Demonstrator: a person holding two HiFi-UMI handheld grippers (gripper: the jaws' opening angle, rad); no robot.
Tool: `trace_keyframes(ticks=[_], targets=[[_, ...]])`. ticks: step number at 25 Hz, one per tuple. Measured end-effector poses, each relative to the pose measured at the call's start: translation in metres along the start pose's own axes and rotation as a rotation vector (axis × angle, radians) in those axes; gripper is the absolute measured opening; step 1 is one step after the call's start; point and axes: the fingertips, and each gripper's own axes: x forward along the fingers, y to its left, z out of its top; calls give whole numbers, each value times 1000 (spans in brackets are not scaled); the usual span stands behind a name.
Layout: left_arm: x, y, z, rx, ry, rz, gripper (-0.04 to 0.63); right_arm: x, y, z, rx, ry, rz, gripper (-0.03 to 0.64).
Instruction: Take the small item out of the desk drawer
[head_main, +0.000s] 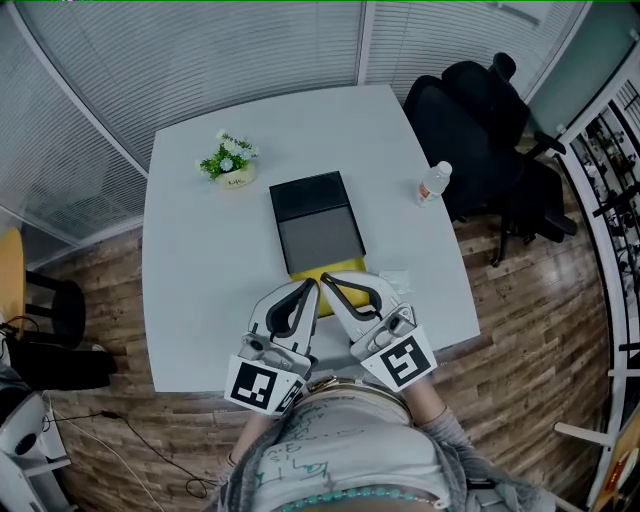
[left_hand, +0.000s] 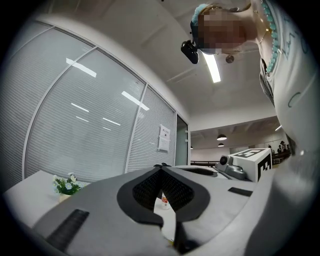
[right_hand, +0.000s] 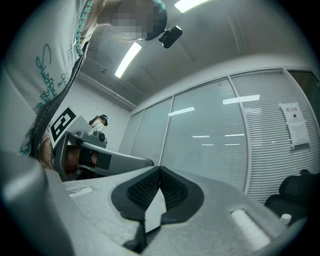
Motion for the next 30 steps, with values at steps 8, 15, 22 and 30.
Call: trace_keyframes(ticks=[8, 15, 22, 30], targets=[[-6, 5, -3, 3, 17, 24, -3, -2, 3, -2, 1, 17, 12, 3], [-5, 7, -7, -1, 35, 36, -3, -2, 3, -3, 2, 18, 17, 2], [-4, 7, -12, -10, 53, 43, -3, -4, 3, -4, 4, 30, 24, 2], [-4, 3, -16, -12, 65, 33, -3, -5, 4, -4, 8, 35, 31, 2]])
